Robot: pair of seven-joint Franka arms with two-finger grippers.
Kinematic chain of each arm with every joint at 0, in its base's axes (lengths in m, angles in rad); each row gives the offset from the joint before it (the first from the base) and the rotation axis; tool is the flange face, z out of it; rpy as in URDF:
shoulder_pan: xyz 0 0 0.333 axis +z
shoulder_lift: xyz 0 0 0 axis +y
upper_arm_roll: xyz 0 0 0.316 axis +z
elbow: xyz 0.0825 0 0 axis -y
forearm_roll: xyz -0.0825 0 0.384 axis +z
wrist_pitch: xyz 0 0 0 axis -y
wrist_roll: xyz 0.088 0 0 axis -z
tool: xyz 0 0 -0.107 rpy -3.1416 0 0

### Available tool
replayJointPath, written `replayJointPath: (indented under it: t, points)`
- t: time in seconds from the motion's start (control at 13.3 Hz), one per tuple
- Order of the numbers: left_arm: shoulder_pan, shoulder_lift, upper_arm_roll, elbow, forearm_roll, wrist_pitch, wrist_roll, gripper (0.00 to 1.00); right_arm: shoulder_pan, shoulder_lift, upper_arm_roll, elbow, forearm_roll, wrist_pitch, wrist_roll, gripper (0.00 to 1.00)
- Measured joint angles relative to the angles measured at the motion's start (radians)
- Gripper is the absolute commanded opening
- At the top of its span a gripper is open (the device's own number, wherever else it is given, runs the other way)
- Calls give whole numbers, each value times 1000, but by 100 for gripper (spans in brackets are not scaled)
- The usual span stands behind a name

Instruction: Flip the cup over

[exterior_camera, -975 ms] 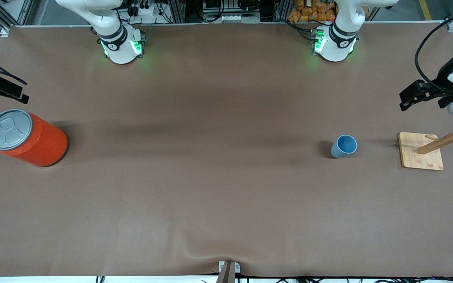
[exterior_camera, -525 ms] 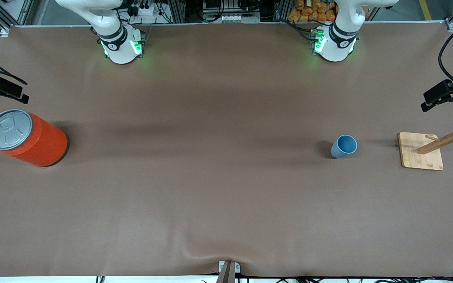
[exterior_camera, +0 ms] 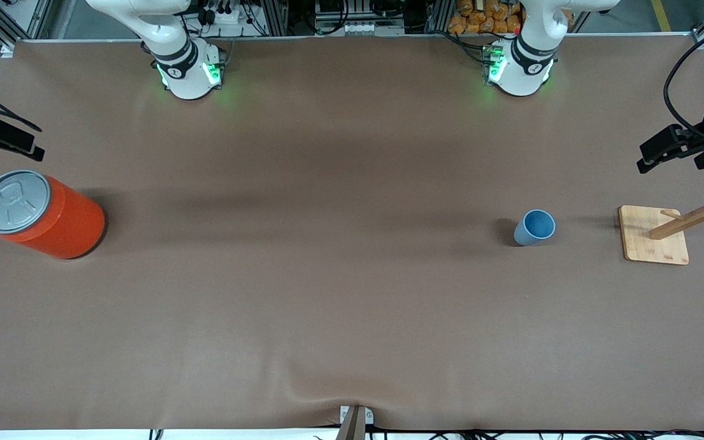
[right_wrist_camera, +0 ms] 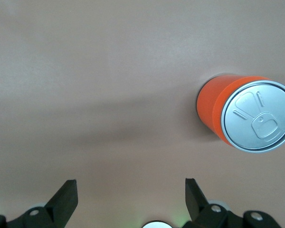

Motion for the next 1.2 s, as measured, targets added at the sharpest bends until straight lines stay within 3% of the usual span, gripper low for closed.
replayJointPath:
  t: [1.2]
  points:
    - [9,3,3,-10,0,0,37,100,-11,0,-2,0,-2,-16,-55,100]
